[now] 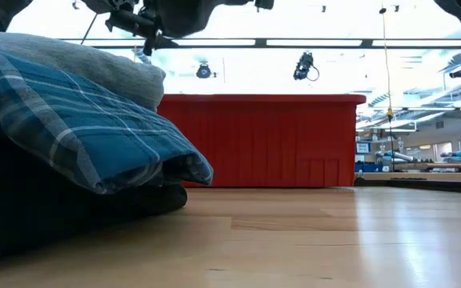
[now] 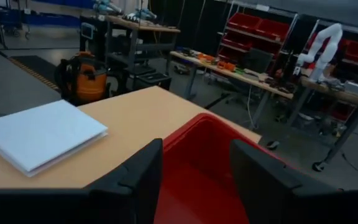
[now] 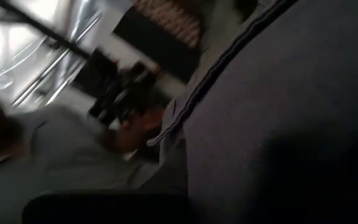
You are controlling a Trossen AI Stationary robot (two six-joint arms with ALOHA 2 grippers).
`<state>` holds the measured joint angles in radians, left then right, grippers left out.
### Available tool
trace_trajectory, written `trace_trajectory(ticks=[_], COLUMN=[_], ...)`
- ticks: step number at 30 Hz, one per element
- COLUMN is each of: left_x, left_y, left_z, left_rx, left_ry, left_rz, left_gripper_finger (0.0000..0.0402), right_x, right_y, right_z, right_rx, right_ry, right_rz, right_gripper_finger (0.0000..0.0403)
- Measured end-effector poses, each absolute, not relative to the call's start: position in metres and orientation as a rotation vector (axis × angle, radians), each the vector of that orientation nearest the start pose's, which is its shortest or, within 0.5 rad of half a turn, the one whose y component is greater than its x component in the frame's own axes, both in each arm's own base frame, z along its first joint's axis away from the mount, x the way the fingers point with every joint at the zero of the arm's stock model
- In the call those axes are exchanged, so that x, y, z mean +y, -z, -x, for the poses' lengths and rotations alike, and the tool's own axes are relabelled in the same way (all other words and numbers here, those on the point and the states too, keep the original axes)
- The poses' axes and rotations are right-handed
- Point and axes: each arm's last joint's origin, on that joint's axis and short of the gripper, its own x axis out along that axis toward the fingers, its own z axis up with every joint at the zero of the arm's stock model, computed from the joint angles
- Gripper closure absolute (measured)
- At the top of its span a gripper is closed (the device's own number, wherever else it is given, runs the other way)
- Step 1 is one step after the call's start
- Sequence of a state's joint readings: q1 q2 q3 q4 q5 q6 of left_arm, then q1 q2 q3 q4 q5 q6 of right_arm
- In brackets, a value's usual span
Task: Fold laundry
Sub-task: Remove the gray shorts from the red bin
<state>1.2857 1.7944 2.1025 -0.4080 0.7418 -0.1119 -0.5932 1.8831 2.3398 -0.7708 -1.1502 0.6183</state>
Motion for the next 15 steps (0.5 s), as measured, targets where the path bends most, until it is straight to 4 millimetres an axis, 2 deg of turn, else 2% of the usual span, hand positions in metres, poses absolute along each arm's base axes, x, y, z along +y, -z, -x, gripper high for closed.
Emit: trace_trajectory(ticks=[4, 9, 15], left_x=[0.340, 0.272, 0.203], left_y=[-0.502, -0.543, -0.561], left_z=[-0.128, -0.133, -0.145], left_rx=[-0.015, -0.034, 0.022], left_ry=[-0.523, -0.571, -0.542], left_rz=[0.187, -0.006, -0.132], left_gripper_finger=[0.0213, 0.0227, 0.0245], right_x=[-0.166, -0.131, -0.098], right_y=[-0.491, -0.489, -0.484], right_z=[-0.320, -0.315, -0.318], right_rx=[0.441, 0.516, 0.553], right_ry=[-0.587, -0.732, -0.837], right_rz=[-0.852, -0.803, -0.696], right_gripper_finger=[0.0367, 0.0367, 0.0367])
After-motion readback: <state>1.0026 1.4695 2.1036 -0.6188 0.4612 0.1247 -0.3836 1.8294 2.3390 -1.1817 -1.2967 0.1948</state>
